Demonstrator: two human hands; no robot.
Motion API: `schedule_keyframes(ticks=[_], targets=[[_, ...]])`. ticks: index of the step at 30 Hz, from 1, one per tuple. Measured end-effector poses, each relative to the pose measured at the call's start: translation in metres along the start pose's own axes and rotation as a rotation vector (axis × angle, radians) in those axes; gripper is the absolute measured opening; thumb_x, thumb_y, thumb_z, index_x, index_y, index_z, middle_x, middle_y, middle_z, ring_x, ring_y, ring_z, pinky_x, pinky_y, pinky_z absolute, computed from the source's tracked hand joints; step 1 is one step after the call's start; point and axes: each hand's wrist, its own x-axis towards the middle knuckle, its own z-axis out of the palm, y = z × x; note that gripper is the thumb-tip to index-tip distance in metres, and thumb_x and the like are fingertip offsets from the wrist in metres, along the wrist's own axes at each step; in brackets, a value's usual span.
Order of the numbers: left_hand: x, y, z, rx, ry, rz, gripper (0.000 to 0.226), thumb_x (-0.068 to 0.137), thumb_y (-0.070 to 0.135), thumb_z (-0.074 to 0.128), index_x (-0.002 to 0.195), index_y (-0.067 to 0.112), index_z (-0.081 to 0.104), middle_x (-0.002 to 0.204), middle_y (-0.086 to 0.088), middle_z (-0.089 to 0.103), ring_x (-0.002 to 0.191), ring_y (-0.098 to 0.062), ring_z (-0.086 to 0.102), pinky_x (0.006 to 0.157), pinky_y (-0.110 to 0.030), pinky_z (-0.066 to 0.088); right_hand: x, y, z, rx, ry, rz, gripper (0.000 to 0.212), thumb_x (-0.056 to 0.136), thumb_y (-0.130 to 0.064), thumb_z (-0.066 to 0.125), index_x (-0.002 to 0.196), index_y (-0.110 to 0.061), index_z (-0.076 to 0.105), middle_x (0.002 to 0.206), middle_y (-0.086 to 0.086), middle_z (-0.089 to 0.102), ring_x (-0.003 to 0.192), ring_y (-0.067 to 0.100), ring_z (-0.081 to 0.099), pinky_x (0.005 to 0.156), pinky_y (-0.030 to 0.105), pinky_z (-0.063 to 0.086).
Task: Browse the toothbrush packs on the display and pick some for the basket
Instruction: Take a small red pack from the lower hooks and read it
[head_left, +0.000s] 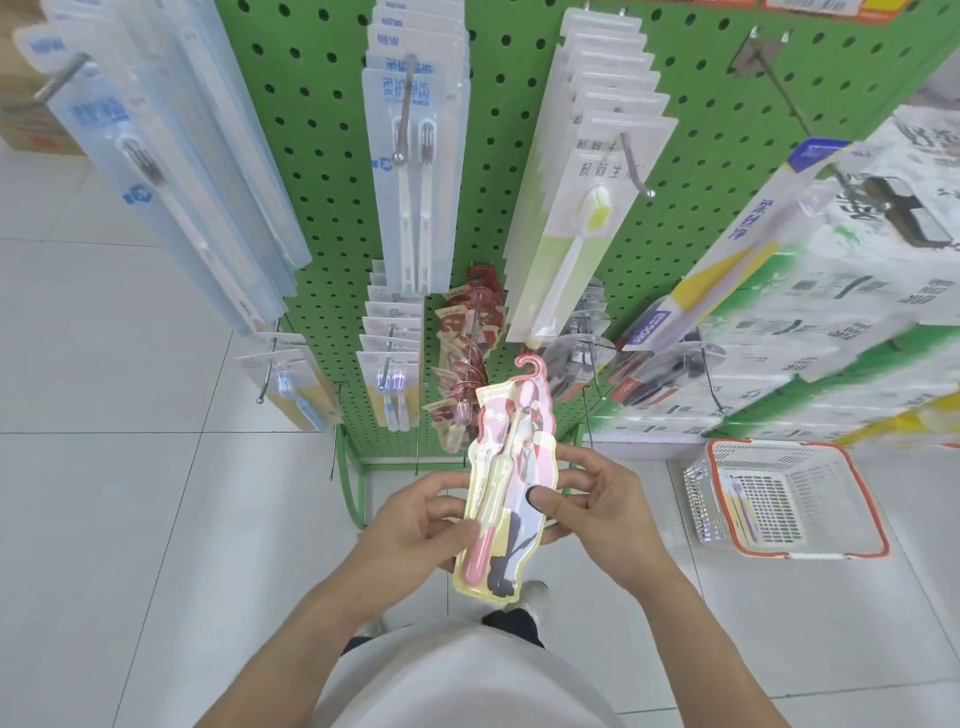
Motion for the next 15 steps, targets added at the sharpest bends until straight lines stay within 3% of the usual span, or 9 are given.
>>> schedule_keyframes(ticks=[4,7,10,12,15], targets=[[0.002,0.003,0.001,0.035,0.022,0.026,0.049,0.088,0.010,0.076,0.131,0.023,0.056,0.103,-0.007,0.076,0.090,-0.040,0.071,0.081,-0.051,0.057,-0.001,-0.006,-0.001,0.051,-0.020,-0.022,0.048,0.077,-0.004,0.079,0.123,-0.010,0.064,0.087,0.010,0.078,0.066,0.027,0.073,0.054,0.035,0.059],[0.003,0.000,0.005,0.099,0.078,0.028,0.049,0.088,0.015,0.078,0.130,0.030,0.058,0.101,0.001,0.075,0.081,-0.027,0.073,0.081,-0.050,0.058,-0.001,-0.010,-0.004,0.046,-0.025,-0.038,0.046,0.076,-0.006,0.080,0.119,-0.008,0.065,0.088,0.013,0.077,0.068,0.032,0.073,0.054,0.035,0.058],[0.002,-0.003,0.012,0.290,0.286,0.062,0.045,0.083,0.025,0.082,0.118,0.041,0.059,0.105,0.012,0.066,0.086,-0.008,0.067,0.085,-0.029,0.057,0.001,-0.009,-0.004,-0.024,-0.006,-0.031,0.031,0.081,0.003,0.080,0.107,-0.005,0.066,0.079,0.008,0.074,0.059,0.030,0.069,0.055,0.037,0.057],[0.000,0.004,0.018,0.355,0.417,0.172,0.041,0.083,0.024,0.081,0.113,0.043,0.058,0.107,0.014,0.063,0.090,-0.003,0.062,0.080,-0.015,0.051,0.001,-0.007,-0.003,-0.064,-0.017,-0.031,0.025,0.081,0.005,0.080,0.099,-0.005,0.066,0.081,0.011,0.074,0.060,0.033,0.069,0.054,0.037,0.056],[0.001,0.020,0.023,0.329,0.489,0.265,0.038,0.085,0.025,0.079,0.112,0.042,0.060,0.099,0.015,0.066,0.087,-0.003,0.063,0.074,-0.012,0.050,-0.002,-0.007,0.004,-0.139,-0.105,-0.058,0.026,0.079,0.003,0.083,0.082,-0.020,0.070,0.083,0.011,0.075,0.064,0.029,0.068,0.056,0.035,0.055]])
